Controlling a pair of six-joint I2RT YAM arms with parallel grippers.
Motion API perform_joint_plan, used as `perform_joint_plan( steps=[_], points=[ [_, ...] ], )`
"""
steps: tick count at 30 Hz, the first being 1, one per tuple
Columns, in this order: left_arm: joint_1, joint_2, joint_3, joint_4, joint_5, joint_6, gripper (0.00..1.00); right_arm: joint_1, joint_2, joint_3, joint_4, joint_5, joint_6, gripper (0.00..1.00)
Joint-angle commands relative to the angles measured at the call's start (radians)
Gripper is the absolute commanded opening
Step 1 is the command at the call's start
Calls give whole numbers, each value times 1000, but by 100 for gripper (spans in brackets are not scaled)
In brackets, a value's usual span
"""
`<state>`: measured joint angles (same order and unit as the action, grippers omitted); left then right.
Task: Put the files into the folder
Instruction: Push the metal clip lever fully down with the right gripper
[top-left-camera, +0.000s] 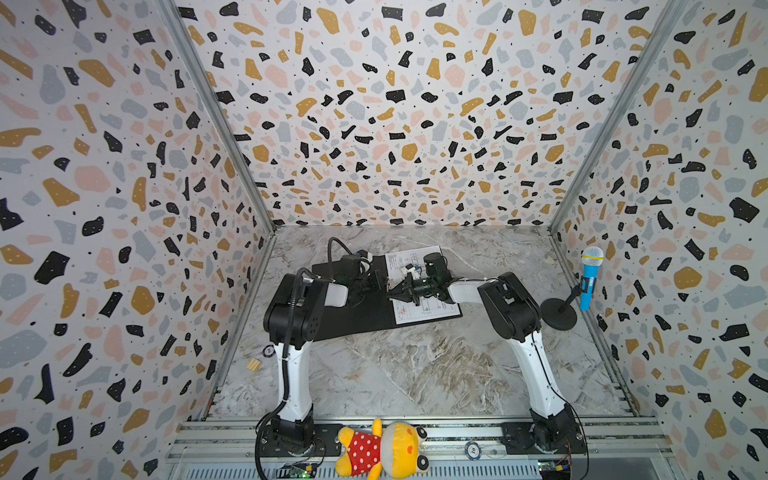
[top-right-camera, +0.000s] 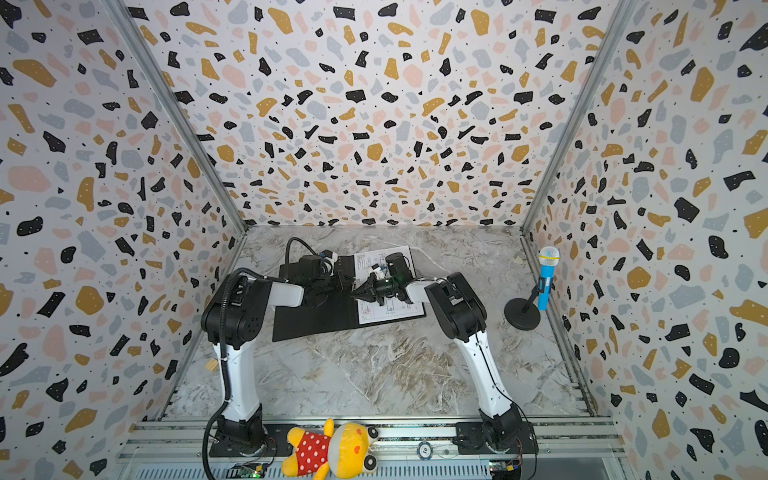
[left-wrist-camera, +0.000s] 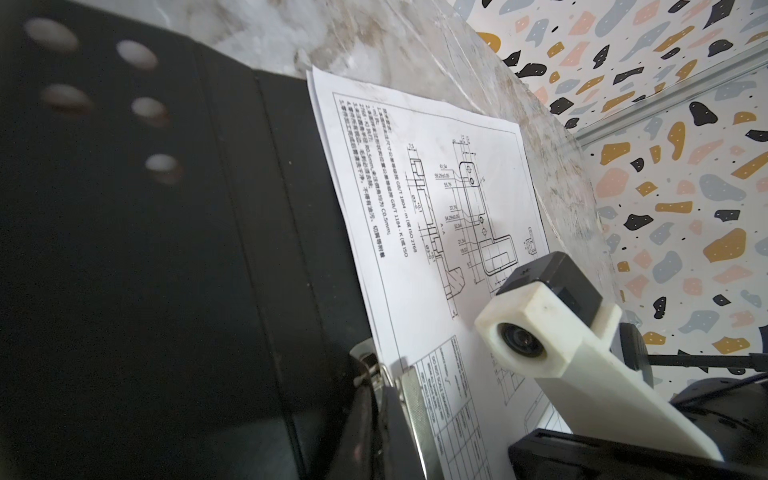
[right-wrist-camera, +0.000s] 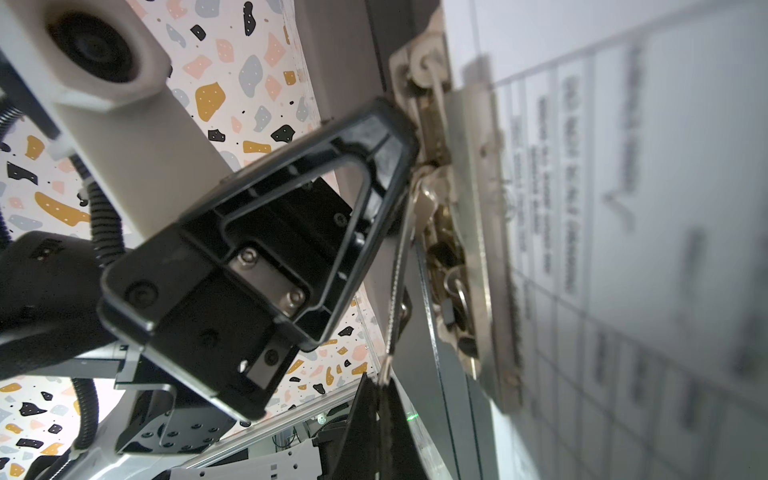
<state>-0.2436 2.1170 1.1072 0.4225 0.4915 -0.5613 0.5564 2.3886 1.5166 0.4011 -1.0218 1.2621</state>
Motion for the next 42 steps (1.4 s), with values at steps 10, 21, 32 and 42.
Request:
perform_joint_plan(
  steps=[10,21,32,42],
  points=[
    [-5,80,-23,-197,-87,35,6,-18,-26,-18,-200,29,-140,0],
    [-5,84,-20,-197,-85,35,6,-18,-14,-9,-271,55,-195,0],
    [-5,87,-16,-195,-79,35,6,-22,7,5,-372,116,-276,0],
    [-5,91,-18,-186,-71,29,6,-22,29,5,-414,162,-313,0]
  ],
)
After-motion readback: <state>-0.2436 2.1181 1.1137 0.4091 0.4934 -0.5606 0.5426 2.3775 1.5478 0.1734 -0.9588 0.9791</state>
